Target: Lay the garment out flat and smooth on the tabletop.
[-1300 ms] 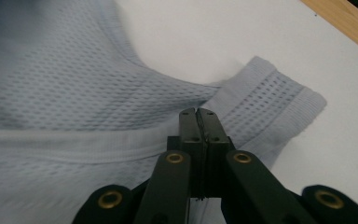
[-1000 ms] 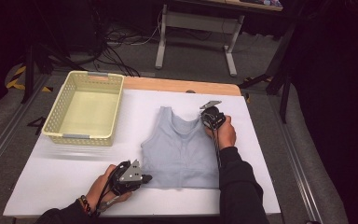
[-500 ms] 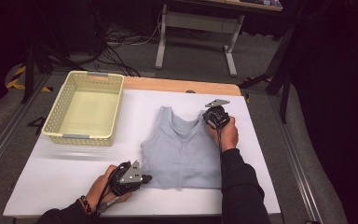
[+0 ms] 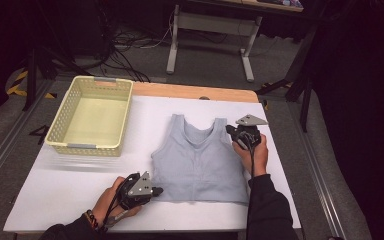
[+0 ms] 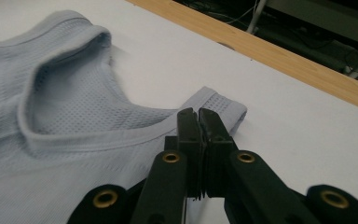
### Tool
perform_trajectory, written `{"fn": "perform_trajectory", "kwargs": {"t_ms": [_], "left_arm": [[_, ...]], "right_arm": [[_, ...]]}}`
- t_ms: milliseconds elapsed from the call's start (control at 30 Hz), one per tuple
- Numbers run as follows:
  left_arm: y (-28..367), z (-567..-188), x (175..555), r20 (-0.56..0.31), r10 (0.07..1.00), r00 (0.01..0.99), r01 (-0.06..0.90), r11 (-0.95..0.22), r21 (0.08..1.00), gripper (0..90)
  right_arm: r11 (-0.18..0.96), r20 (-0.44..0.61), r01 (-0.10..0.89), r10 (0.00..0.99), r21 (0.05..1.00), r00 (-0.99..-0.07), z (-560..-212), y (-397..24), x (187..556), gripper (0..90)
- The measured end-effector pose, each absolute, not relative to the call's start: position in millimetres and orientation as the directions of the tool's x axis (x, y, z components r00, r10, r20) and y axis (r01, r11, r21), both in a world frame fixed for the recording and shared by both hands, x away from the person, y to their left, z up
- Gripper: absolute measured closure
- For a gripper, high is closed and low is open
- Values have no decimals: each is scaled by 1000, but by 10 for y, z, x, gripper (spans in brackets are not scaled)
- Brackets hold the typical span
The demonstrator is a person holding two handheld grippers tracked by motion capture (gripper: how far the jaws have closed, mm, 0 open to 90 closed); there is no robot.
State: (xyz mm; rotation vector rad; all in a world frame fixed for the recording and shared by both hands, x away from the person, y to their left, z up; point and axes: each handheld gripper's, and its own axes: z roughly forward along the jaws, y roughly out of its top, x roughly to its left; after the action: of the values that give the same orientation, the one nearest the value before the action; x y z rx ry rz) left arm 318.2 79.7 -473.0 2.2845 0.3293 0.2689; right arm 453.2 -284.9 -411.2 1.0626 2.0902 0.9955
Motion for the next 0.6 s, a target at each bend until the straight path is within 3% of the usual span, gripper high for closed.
{"fn": "perform_trajectory", "kwargs": {"t_ms": [200,600], "left_arm": [[794,-4730,3178,91,320,943,149,-651,744,900],[793,-4729,3173,103,316,943,139,-656,742,900]], "right_arm": [[439,-205,336,810,833,-550,-4087,-2891,4213,876],[504,-197,388,770,771,-607,-4315,-2971,3886,873]]}}
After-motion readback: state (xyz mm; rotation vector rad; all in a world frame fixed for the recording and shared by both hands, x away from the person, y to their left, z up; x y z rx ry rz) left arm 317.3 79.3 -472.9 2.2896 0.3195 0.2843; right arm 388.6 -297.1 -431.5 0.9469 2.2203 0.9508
